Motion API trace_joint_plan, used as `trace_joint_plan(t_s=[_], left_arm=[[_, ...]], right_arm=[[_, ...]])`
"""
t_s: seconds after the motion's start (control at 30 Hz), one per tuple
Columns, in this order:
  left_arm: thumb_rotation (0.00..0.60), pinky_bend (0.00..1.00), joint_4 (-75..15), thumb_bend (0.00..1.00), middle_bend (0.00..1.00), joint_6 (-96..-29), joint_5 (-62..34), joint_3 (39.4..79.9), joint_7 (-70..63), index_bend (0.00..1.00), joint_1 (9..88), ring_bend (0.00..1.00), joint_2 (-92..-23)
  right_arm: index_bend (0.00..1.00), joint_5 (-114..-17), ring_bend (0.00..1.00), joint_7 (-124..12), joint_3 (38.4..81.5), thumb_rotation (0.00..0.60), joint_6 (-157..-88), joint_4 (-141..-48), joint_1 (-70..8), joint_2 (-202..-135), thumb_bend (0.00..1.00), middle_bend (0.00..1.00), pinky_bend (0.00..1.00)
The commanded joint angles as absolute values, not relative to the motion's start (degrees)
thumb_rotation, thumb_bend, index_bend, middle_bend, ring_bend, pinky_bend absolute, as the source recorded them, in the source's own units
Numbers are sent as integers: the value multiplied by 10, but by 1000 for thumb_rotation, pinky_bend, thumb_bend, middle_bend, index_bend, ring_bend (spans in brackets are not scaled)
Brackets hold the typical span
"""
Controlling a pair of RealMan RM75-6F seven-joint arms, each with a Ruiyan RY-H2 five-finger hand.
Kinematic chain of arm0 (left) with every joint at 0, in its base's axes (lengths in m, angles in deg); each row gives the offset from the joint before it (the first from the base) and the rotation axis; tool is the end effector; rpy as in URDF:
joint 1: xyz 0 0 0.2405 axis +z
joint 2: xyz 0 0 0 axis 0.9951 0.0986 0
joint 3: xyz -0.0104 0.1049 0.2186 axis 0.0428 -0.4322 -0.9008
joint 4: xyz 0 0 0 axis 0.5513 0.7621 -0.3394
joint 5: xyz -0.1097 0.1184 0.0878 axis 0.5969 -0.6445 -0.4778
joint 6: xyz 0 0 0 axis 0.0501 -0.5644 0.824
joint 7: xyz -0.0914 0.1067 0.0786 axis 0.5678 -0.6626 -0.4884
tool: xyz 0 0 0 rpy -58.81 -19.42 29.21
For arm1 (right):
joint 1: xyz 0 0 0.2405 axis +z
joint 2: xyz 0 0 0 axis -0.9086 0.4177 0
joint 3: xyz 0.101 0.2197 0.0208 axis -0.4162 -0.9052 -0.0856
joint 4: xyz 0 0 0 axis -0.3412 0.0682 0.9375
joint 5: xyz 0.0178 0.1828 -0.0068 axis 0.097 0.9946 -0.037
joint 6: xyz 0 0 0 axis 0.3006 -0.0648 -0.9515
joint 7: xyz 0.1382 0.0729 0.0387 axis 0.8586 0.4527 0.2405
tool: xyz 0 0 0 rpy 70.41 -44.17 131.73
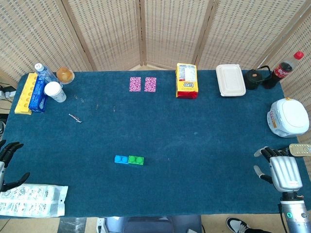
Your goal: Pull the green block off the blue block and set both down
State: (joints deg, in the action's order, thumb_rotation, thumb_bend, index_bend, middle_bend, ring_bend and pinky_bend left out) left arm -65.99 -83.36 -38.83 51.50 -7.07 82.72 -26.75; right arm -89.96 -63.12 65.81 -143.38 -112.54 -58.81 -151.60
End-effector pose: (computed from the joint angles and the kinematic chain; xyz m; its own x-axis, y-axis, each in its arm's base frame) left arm -0.2621 0.1678 0.2061 0.3810 0.0722 0.9217 0.9222 0.0409 -0.3844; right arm -0.2742 -0.2073 0.1674 0.4516 0.0373 0.8914 -0.8893 -0.0616 0.4532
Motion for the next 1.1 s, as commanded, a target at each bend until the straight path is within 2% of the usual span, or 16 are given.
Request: trace_joint_plan(t_s=[0.03,0.57,0.87,1.0,1.1], left_arm=[[558,113,-660,262,187,-833,-387,515,-71,184,827,27,-268],[554,113,-657,262,187,-828,-391,513,-69,184,825,27,-270],[556,132,-664,262,187,-783,-407,510,-93,184,795,96,-262],[561,231,-673,263,195,-748,-415,512,-113,186,770,137,-257],[556,311,-682,263,248,-723,-422,514,-129,207,751,178,-255]], right_arm=[[448,-899,515,-631,658,600,-1433,-1124,-588,-1517,311,443,487],[448,-902,515,-631,660,600,-1437,-1127,-589,-1514,311,443,490],[448,-904,515,-632,661,600,-1440,-1130,-591,-1512,311,443,490],[448,-905,515,-634,663,600,-1440,-1133,-592,-1510,311,442,490],[448,-906,515,-633,663,600,-1440,-1134,-592,-1509,311,442,490]])
